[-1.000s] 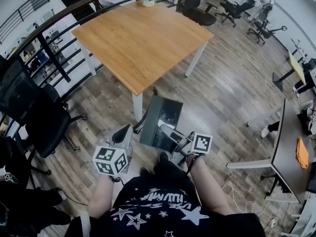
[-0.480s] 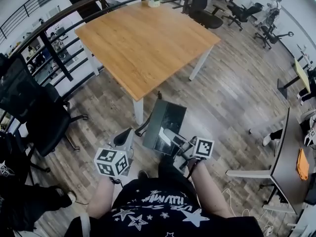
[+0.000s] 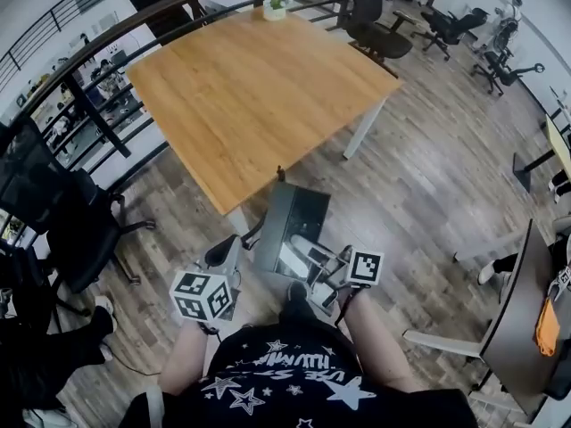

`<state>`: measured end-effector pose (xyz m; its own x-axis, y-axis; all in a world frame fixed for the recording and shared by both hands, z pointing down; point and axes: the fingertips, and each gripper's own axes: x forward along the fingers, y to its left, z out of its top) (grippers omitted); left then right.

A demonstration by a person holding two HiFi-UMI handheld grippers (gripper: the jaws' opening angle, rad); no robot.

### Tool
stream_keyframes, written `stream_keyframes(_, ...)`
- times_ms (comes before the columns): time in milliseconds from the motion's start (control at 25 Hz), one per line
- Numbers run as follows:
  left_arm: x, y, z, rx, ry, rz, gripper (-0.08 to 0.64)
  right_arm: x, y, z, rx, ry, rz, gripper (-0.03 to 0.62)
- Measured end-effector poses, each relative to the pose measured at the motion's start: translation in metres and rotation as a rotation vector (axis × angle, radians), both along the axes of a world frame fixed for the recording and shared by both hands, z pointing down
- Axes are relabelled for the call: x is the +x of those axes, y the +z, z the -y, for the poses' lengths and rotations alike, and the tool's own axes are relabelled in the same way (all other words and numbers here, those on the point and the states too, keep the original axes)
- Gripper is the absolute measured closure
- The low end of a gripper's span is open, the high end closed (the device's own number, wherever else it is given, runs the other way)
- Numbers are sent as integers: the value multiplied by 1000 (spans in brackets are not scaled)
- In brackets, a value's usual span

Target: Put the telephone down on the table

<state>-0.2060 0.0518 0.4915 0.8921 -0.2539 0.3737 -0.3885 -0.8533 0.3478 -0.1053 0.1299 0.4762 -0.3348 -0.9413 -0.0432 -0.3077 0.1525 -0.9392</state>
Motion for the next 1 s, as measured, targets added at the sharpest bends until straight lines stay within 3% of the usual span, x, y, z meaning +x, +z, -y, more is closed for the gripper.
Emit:
stream_keyframes(440,103,-16,14,35,-66,11,558,107,-6,9,26,-71,-10,431)
stream_keyframes(640,117,-17,13,29,-113,19,558,136,-6,9,25,-81,-5,431)
stream_keyframes(1000,130,-9,23,11,-131,37,558,146,5,22,15,-106,9,431)
